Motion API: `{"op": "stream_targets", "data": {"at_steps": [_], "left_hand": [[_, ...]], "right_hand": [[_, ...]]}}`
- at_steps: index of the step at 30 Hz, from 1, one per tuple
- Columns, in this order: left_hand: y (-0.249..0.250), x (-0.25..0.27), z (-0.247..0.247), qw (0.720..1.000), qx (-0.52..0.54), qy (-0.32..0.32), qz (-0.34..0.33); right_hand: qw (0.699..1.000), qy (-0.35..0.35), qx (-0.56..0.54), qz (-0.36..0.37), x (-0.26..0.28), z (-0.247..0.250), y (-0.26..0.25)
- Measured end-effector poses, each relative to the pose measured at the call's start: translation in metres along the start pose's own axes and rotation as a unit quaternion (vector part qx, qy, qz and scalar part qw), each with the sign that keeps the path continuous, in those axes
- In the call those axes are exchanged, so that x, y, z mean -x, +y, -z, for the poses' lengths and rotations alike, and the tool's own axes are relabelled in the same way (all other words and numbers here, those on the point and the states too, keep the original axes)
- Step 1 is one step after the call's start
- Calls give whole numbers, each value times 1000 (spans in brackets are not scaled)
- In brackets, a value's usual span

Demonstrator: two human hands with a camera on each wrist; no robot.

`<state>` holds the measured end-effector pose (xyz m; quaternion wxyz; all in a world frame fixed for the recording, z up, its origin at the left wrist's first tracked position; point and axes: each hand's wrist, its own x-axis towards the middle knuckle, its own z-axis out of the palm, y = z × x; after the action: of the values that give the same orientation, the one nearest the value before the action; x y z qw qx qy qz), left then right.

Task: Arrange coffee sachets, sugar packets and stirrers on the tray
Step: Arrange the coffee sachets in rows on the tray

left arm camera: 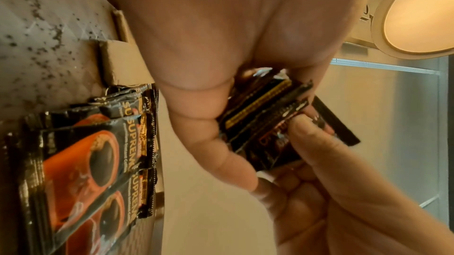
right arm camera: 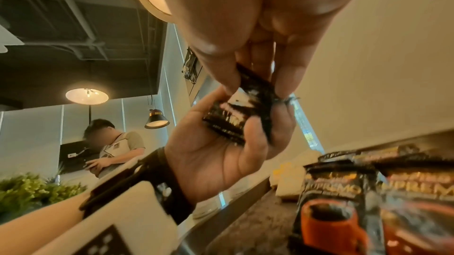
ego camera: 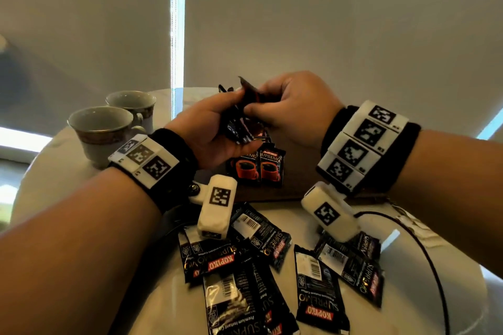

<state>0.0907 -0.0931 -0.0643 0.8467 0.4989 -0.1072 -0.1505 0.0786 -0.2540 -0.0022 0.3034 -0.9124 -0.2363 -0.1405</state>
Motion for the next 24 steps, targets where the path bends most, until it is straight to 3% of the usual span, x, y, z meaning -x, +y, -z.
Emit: {"op": "stream_targets", "data": {"at_steps": [4, 9, 13, 15, 17, 18, 21, 22, 24], "left_hand": [[2, 1, 0, 1000, -13, -9, -5], [3, -5, 6, 999, 6, 37, -21], [-2, 0, 0, 998, -35, -54, -7], [-2, 1, 0, 996, -56, -71, -16], [-2, -1, 3, 997, -66, -47, -16], [-2, -3, 3, 998, -62, -20, -14], [0, -8, 5, 998, -6, 61, -4], [0, -9, 7, 997, 10, 71, -1], [1, -11, 13, 997, 34, 75, 2]], "right_hand": [[999, -33, -9, -5, -1, -1, 0], [998, 2, -14, -67, -7, 4, 7], [994, -42, -21, -104, -7, -6, 2], [969, -73, -169, -162, -6, -11, -2], [918, -113, -312, -216, -3, -9, -4], [919, -126, -304, -215, -2, -5, -1], [963, -191, -97, -162, 12, 15, 9], [961, -232, -17, -152, 19, 22, 11], [924, -328, 128, -148, 36, 35, 14]]}}
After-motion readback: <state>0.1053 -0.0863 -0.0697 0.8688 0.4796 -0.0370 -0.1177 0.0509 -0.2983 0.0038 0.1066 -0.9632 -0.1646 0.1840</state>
